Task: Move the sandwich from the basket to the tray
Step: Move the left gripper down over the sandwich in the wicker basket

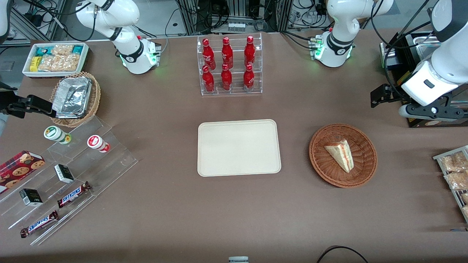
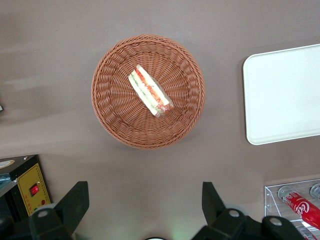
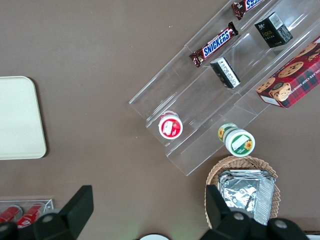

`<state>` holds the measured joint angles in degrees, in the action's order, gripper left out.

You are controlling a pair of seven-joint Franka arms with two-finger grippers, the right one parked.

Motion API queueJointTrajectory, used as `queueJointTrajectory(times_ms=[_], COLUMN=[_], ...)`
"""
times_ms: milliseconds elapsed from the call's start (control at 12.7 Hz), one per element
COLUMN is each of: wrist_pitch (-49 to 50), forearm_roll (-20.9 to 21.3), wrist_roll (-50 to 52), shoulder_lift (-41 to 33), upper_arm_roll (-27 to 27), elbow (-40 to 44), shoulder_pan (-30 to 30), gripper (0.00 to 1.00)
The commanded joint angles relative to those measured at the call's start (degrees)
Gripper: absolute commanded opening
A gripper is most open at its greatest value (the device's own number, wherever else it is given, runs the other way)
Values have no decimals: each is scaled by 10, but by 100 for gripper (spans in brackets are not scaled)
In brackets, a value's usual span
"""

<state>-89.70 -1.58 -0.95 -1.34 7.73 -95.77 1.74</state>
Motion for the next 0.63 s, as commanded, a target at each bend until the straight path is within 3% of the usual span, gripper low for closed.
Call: queueJointTrajectory(times_ms=[0,550], wrist_pitch=[3,-62], forearm_roll=[10,10], wrist_roll=[-8,-7], shoulder_lift=[-10,-8], upper_arm_roll=[6,6], elbow=[-5,-86], shoulder_pan=[7,7], gripper=[100,100])
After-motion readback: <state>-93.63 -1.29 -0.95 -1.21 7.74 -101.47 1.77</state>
